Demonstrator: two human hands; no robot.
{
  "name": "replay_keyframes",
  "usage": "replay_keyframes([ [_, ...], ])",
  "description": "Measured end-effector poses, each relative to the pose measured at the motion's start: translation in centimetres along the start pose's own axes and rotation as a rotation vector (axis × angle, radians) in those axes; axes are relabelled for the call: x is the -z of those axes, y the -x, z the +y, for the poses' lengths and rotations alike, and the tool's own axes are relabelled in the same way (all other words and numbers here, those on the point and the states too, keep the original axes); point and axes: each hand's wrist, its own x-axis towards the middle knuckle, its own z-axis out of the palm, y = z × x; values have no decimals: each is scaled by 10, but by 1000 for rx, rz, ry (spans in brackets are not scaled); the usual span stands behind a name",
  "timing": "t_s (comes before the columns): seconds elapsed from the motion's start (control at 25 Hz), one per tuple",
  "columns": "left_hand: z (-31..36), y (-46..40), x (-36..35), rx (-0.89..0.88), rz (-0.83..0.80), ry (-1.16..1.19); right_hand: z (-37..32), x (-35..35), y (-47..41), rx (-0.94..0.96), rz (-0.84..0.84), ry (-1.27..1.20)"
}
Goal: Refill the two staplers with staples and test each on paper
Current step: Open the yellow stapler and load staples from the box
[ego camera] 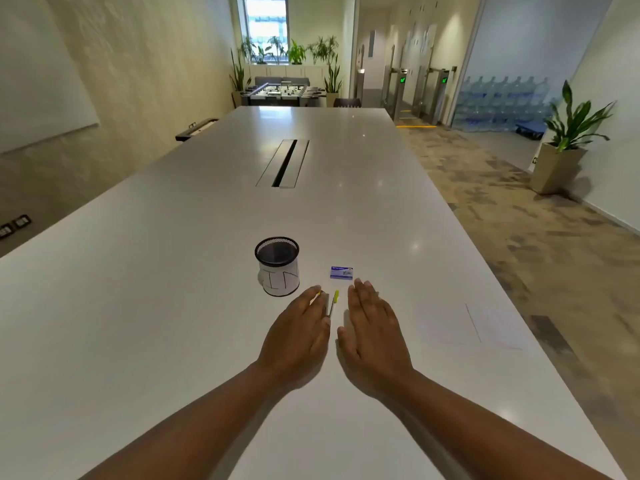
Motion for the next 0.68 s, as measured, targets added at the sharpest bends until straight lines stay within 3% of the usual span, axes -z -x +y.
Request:
replay_keyframes([
  [0.36, -21, 10, -15, 198, -25, 108, -1, -5, 8, 123, -10, -34],
  [0.68, -25, 1, -13, 142, -80, 200, -23, -7, -17, -73, -144, -296],
])
